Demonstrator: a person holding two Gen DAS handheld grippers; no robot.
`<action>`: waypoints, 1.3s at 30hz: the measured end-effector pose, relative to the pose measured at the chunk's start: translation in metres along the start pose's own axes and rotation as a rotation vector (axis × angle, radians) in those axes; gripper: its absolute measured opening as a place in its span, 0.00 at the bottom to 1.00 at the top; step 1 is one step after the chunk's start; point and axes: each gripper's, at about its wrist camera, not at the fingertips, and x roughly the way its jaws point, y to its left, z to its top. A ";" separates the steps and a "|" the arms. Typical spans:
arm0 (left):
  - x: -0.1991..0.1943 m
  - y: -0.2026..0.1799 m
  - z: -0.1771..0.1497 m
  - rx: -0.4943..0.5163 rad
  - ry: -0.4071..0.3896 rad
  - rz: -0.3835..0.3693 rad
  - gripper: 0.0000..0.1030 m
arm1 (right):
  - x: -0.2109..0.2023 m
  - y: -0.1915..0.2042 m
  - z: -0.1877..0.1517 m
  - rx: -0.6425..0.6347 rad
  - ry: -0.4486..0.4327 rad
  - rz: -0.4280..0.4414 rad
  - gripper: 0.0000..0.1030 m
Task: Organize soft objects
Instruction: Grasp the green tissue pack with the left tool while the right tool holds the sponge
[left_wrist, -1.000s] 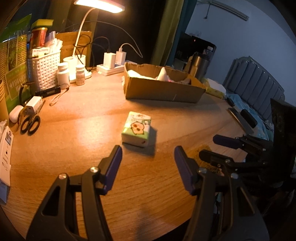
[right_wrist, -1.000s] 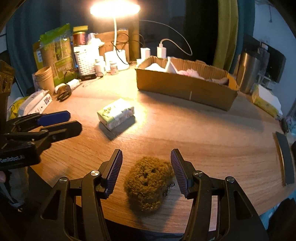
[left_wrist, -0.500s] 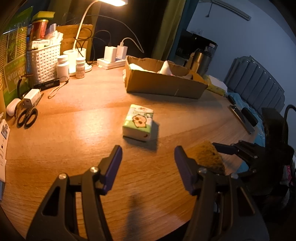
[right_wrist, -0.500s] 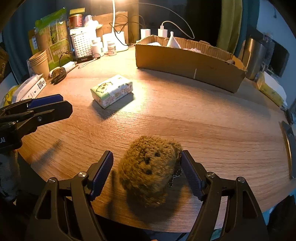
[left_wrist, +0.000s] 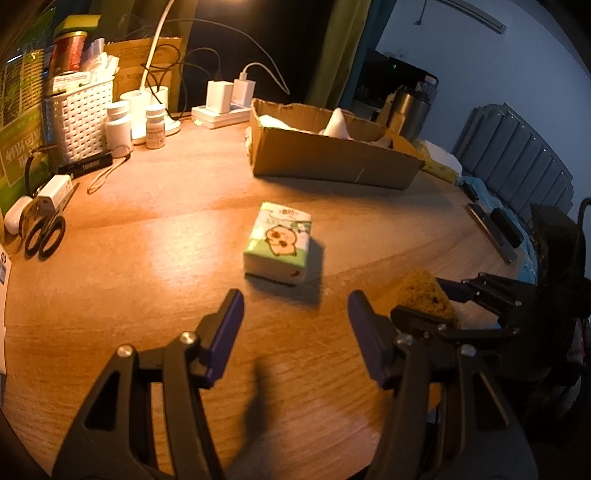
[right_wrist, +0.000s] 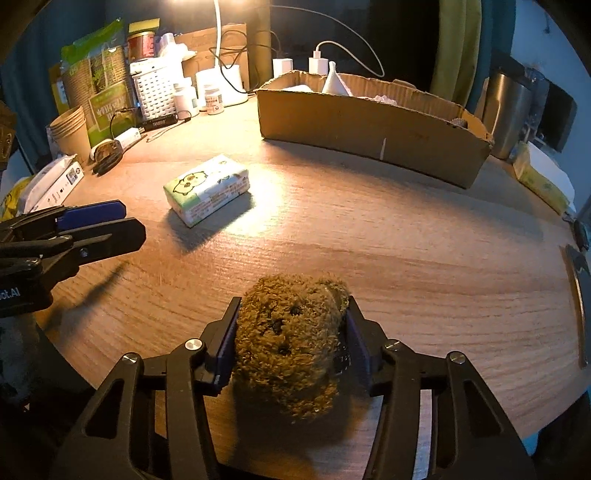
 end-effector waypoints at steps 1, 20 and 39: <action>0.001 0.000 0.002 0.002 0.002 0.003 0.59 | 0.001 0.000 0.001 0.001 0.001 0.003 0.52; 0.046 0.004 0.056 0.008 0.030 0.109 0.59 | 0.019 -0.043 0.053 0.042 -0.029 0.028 0.52; 0.097 -0.012 0.071 0.058 0.148 0.104 0.63 | 0.034 -0.093 0.069 0.105 -0.042 0.045 0.52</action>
